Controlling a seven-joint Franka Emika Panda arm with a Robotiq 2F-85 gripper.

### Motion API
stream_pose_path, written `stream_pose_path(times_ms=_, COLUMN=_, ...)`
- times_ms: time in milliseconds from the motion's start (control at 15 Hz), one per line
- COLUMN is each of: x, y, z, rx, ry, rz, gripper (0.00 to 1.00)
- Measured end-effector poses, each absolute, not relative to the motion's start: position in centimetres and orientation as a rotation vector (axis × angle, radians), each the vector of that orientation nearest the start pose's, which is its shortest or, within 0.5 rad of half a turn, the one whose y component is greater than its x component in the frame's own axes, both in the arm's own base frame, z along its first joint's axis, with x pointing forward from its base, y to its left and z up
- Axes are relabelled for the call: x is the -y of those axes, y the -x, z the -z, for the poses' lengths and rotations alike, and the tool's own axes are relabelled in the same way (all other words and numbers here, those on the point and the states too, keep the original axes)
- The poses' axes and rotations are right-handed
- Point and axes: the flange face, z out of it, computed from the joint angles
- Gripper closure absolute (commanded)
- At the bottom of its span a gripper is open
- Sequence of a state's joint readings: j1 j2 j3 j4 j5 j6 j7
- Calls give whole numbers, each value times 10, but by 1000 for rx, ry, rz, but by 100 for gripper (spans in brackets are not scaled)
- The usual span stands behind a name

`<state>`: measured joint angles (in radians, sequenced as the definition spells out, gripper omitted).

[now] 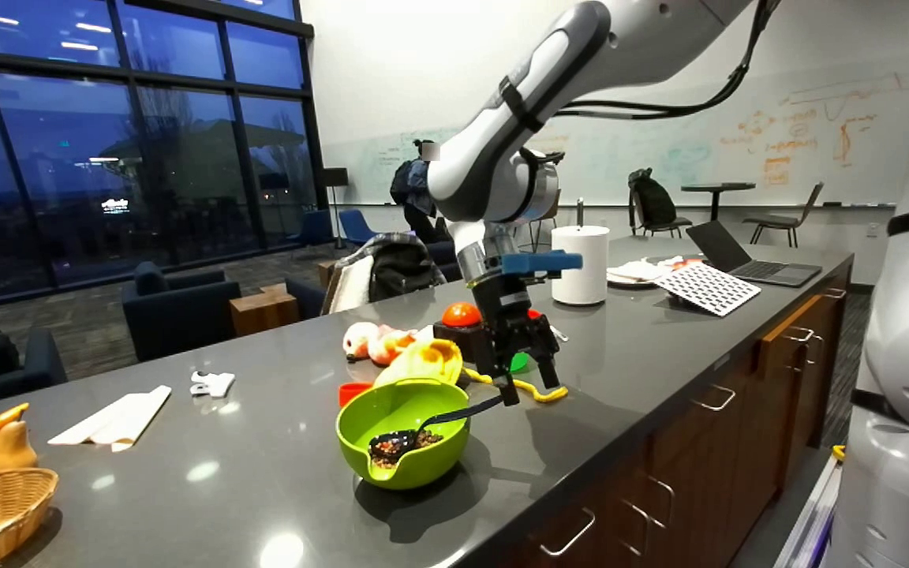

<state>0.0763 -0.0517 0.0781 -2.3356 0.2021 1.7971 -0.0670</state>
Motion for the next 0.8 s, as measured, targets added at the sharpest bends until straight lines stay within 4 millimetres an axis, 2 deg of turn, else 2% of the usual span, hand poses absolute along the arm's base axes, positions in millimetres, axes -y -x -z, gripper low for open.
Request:
stream_pose_path(times_ms=133, x=-84, y=-425, z=-326, rx=228, ry=2882, rz=-728, gripper=0)
stream_pose_path(times_ms=400, x=-92, y=-424, z=-331, rx=354, ry=2864, rz=-703, gripper=0)
stream_pose_path(times_ms=800, x=-104, y=-425, z=-335, rx=559, ry=2729, rz=-635, gripper=0)
